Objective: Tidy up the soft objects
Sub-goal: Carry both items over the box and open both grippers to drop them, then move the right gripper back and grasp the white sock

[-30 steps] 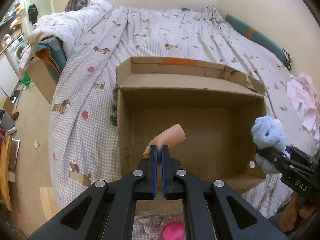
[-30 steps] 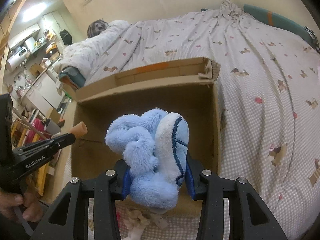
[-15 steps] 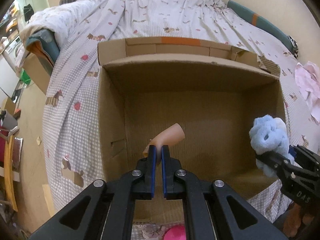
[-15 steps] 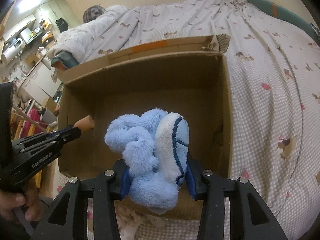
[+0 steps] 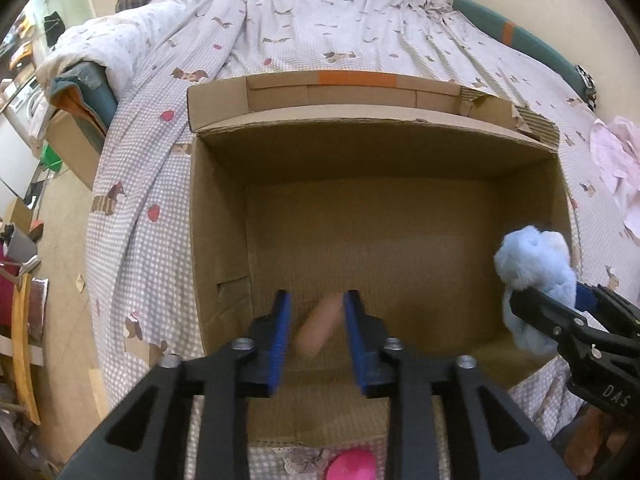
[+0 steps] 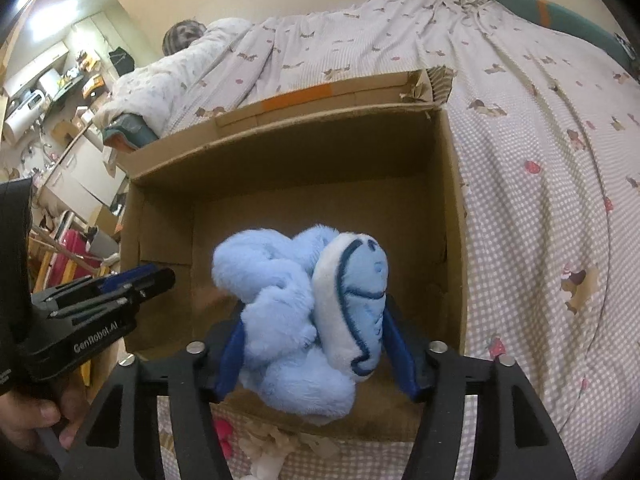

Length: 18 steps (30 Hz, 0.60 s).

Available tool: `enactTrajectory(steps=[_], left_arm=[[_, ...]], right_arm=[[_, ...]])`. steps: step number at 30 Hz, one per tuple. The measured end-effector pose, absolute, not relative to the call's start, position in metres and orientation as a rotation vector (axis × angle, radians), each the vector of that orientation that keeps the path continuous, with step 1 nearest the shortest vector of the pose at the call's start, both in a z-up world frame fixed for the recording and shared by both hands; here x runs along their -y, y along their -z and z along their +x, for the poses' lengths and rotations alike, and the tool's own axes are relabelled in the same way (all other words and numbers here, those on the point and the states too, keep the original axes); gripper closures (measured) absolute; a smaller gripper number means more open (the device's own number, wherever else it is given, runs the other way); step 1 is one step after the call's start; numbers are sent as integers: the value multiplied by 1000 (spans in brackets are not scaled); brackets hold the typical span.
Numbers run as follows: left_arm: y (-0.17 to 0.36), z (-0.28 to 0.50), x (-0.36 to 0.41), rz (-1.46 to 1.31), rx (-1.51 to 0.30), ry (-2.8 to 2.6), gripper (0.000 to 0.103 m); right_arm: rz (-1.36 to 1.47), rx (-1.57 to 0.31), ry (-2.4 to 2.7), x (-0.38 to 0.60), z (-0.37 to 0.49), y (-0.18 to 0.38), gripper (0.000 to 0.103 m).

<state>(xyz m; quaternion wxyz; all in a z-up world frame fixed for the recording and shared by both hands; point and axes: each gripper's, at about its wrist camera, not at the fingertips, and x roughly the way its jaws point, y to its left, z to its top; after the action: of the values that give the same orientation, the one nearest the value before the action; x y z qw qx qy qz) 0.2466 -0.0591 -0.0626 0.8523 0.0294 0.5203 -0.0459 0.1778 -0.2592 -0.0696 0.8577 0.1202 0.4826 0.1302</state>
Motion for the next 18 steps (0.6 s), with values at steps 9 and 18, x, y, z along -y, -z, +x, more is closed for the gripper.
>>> enactTrajectory(steps=[9, 18], left_arm=[[42, 239, 59, 44, -1037, 100, 27], [21, 220, 50, 33, -1002, 82, 27]], right_arm=[[303, -927, -244, 270, 173, 53, 2], [300, -878, -216, 273, 157, 39, 0]])
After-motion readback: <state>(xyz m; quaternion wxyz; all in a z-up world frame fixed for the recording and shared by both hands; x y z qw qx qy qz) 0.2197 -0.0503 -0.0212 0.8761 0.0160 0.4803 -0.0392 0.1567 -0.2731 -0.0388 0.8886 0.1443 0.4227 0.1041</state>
